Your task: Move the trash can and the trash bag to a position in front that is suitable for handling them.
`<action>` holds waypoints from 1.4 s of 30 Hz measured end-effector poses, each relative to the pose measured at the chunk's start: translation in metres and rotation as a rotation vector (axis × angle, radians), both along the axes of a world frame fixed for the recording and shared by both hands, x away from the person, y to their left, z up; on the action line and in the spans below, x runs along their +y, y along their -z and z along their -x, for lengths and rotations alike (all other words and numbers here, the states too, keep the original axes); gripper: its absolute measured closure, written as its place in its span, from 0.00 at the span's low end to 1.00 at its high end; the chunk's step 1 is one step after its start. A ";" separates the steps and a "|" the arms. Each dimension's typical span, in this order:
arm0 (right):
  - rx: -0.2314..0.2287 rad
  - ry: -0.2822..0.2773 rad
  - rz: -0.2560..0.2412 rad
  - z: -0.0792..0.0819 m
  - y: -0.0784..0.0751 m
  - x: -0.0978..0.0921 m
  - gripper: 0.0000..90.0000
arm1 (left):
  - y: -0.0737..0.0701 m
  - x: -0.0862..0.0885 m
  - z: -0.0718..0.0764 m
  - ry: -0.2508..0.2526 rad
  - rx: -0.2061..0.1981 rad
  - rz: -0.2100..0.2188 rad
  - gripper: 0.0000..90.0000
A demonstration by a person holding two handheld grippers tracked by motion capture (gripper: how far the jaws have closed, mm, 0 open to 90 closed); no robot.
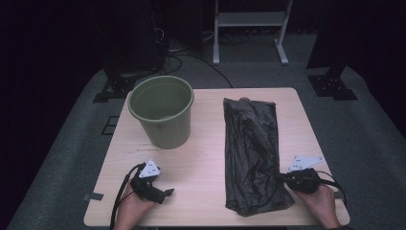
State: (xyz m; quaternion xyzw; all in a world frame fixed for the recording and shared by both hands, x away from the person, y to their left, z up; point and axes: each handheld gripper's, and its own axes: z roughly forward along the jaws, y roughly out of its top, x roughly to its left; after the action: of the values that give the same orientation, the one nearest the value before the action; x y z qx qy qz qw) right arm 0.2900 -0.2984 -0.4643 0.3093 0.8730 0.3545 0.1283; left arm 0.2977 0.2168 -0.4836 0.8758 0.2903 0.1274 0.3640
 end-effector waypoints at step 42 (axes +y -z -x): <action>0.007 0.057 0.033 0.005 0.001 -0.004 1.00 | 0.000 0.000 0.000 -0.001 0.000 0.000 0.00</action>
State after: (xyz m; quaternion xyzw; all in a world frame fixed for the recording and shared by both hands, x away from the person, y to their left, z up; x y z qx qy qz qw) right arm 0.2850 -0.3027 -0.4651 0.3331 0.8700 0.3353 0.1404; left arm 0.2975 0.2168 -0.4837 0.8755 0.2909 0.1278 0.3641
